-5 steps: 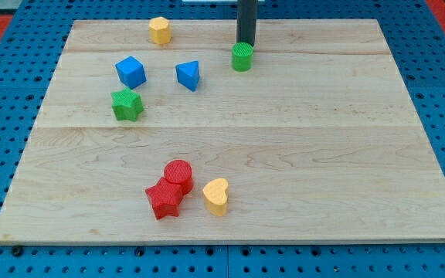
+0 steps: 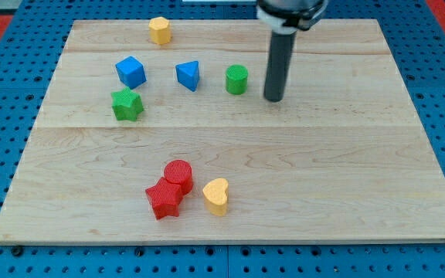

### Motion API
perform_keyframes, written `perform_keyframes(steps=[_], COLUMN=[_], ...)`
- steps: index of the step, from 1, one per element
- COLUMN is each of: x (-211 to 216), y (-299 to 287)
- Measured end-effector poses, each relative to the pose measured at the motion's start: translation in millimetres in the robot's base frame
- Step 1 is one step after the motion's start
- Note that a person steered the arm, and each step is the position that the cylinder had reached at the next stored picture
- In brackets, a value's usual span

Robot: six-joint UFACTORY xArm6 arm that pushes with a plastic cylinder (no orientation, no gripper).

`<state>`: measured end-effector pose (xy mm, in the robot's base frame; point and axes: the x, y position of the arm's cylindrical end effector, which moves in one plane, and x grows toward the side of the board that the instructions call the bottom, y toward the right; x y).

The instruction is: Push the green star to the left of the blue cube

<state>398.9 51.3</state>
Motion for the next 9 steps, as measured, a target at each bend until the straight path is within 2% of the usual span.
perform_keyframes(steps=[1,2,3,4,5,6,7,8,9], x=[15,10,-18,5,54,53,16,-21,-9], y=[-119,-246,-295,-281,-292,-356,-317,-311,-311])
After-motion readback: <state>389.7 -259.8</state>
